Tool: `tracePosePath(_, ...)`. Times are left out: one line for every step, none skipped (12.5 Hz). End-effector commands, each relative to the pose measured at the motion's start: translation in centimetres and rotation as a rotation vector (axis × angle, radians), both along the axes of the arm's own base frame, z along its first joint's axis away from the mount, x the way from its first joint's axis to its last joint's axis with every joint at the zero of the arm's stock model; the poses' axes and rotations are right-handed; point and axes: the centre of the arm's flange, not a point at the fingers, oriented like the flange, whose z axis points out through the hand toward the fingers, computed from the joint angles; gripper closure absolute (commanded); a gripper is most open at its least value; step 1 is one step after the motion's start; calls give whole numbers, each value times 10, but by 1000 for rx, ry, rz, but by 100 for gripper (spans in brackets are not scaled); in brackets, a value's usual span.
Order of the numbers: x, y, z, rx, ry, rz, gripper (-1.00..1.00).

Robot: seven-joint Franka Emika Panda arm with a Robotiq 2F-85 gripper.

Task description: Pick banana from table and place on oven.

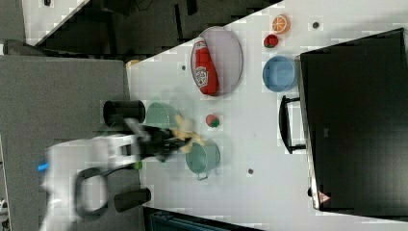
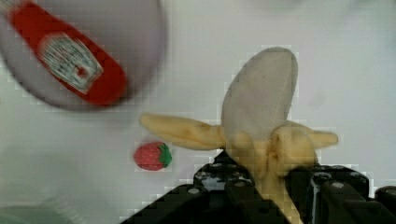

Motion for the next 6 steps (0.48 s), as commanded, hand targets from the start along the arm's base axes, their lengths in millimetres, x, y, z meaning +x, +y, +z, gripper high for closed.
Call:
tracePosePath(-15,-18,82,11,-23,-37,50)
tracePosePath(-24,-22,107,13,-12,-46,50)
tracePosePath(-32,-25,126,15,10,-53,50)
tracePosePath(-38,-31,136,18,33,-64,50)
tracePosePath(-39,-41,143,24,37,-84,50)
tracePosePath(-37,-57,145,34,31,-109,50)
